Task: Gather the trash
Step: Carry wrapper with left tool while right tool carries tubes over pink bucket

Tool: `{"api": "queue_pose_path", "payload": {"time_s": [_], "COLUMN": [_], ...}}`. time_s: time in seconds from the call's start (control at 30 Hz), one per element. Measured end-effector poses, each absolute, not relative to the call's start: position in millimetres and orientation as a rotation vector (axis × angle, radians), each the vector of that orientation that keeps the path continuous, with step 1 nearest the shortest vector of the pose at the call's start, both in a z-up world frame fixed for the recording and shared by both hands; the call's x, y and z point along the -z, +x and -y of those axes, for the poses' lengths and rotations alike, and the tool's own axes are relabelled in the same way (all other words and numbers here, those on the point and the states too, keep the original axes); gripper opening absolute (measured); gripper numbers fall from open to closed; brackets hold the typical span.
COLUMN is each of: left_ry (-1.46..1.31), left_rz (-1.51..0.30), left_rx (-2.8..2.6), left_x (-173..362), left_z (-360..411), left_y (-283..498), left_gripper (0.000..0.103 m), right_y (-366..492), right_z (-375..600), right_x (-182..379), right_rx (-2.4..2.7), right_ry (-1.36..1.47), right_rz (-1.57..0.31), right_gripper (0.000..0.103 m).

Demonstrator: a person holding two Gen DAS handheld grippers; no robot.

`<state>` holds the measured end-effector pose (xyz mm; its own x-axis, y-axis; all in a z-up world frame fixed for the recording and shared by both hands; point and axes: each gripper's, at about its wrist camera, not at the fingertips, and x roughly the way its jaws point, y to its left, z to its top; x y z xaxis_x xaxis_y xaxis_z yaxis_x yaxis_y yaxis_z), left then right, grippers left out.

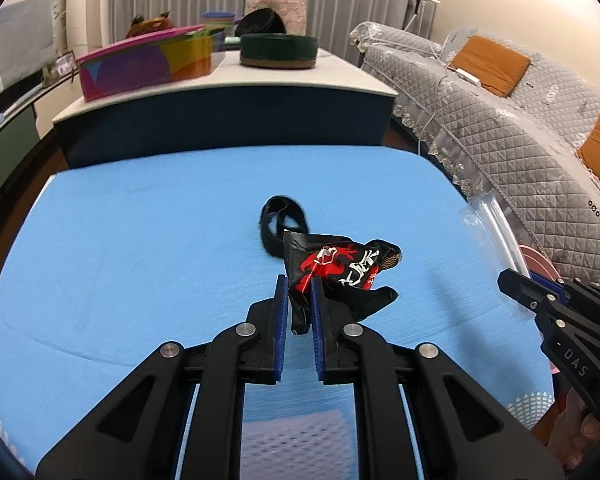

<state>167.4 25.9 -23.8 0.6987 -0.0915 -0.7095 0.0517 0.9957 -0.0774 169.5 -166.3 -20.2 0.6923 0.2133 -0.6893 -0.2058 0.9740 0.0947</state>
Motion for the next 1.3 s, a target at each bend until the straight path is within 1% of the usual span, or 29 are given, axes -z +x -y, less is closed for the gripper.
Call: {"api": "queue_pose_path", "payload": {"time_s": [0.73,1.3], "left_ry": [-0.012,0.026], "left_rz": [-0.735,-0.710], "left_rx": [0.152,0.252], "left_x": [15,14], "left_z": [25,82], "left_y": [171,177], "left_gripper": [0.011,0.011], "right_y": [160,156], "right_z": [221,275], "right_x": [3,2], "right_rx": [-0.151,-0.044], "right_ry": [0.077,0.124], "right_rz": [-0.721,-0.705], "right_gripper": [0.011,0.011]}}
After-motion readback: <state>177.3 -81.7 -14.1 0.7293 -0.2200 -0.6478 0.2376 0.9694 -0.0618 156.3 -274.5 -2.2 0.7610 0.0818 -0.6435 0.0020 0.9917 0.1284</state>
